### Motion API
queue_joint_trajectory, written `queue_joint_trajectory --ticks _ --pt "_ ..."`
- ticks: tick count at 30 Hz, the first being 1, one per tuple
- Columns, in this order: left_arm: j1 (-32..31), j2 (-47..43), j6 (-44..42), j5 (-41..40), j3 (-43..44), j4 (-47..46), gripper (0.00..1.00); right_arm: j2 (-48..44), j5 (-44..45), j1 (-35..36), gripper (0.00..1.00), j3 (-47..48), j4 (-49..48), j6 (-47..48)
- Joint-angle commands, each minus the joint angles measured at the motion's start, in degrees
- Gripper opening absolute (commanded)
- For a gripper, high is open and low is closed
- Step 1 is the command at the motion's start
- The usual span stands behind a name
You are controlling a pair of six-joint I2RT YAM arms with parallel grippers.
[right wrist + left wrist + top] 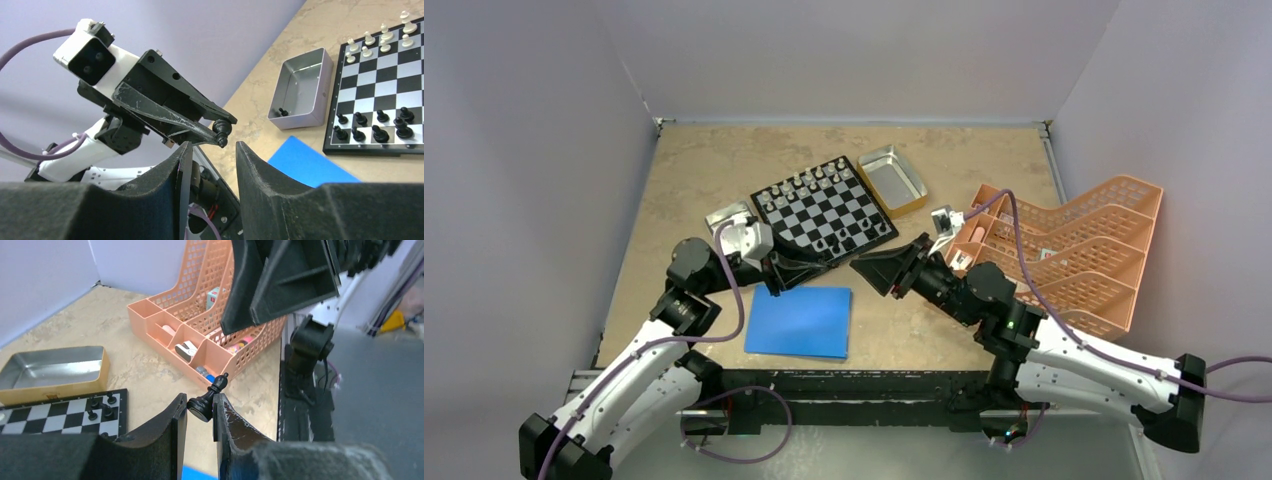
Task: Set up the chess pieces on the board
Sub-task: Place the chess piece on the chessboard.
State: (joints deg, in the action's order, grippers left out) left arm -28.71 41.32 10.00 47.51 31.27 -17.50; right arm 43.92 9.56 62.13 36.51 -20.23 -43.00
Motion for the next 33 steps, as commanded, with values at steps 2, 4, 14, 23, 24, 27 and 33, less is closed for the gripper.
queue_joint_trajectory --ticks 2,4,14,23,24,27,33 --pt "-0.4 1.4 13.6 -7.2 0.1 -8.9 0.0 4.4 1.0 0.0 0.4 3.4 -6.2 -2.5" --pt "-0.4 2.2 14.3 -8.5 1.3 -6.2 0.0 6.8 0.3 0.0 0.4 5.7 -5.2 -2.4" --pt "-0.4 2.4 17.9 -11.0 1.4 -4.9 0.0 11.9 2.8 0.0 0.28 8.5 -5.7 -4.4" --pt "-0.4 1.9 18.3 -10.4 1.3 -5.4 0.0 12.7 7.4 0.0 0.37 9.3 -2.7 -5.6" --pt "-0.4 1.9 18.3 -10.4 1.3 -5.4 0.0 12.5 7.8 0.0 0.38 9.4 -2.2 -5.6" --pt "-0.3 1.9 18.5 -10.5 1.3 -5.4 0.0 12.1 8.3 0.0 0.37 9.0 -1.7 -6.2" --pt "-0.4 2.0 19.3 -10.4 1.5 -5.6 0.0 13.1 8.0 0.0 0.35 9.1 -0.6 -6.9"
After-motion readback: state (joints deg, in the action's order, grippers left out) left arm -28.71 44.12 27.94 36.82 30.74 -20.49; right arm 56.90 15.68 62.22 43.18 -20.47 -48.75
